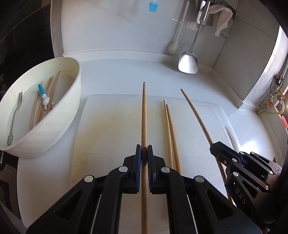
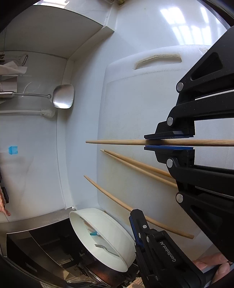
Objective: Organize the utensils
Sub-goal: 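Carry both held chopsticks over the white basin with both tools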
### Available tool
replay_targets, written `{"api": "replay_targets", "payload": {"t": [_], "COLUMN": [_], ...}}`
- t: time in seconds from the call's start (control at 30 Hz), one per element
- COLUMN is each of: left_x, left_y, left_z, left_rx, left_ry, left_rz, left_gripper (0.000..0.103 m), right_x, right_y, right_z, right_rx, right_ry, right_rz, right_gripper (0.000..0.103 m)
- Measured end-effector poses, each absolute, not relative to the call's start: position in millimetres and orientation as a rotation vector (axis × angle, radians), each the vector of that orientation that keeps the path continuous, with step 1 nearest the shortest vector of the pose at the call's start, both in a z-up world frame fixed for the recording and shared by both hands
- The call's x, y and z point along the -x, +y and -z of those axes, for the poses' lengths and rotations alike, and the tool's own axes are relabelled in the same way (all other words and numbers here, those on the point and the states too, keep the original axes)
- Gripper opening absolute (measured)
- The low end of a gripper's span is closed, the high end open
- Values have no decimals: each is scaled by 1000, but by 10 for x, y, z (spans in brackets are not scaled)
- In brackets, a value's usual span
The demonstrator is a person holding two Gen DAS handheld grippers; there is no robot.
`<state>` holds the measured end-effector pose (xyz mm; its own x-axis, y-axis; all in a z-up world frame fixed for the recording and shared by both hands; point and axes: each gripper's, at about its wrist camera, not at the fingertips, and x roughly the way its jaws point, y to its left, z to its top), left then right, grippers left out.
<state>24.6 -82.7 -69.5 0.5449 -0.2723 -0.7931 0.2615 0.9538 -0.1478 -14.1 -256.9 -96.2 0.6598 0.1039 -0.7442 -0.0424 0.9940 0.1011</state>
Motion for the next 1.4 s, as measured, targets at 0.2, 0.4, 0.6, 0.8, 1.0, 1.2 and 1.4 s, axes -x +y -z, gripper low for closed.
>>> {"api": "replay_targets", "payload": {"t": [0.2,0.4,0.6,0.8,1.0,1.2,1.4], "left_x": [-113,1,-86,-353,-673,-898,-1127], "left_y": [-652,-324,174,864,1510,1797,1928], "left_z": [305,-40,-255,-371,-259,-143,74], "left_rx": [33,75,100,112,110,135,175], "left_ry": [902,854,819,814,840,881,913], "left_rz": [242,135,66,48,35,49,32], "left_gripper": [7,7,7,7,7,7,7], "right_x": [131,38,-104,-359,-611,-877,-1228], "right_y": [-2468,-2194,-1732,-1196,-620,-231,41], "right_z": [584,281,99,-21,-75,6,192], "right_rx": [-49,1,12,-38,-65,-106,-108], "right_ry": [797,743,733,736,744,804,876], "right_rz": [-163,-278,-358,-378,-360,-390,-423], "right_gripper": [6,6,6,6,6,6,6]}}
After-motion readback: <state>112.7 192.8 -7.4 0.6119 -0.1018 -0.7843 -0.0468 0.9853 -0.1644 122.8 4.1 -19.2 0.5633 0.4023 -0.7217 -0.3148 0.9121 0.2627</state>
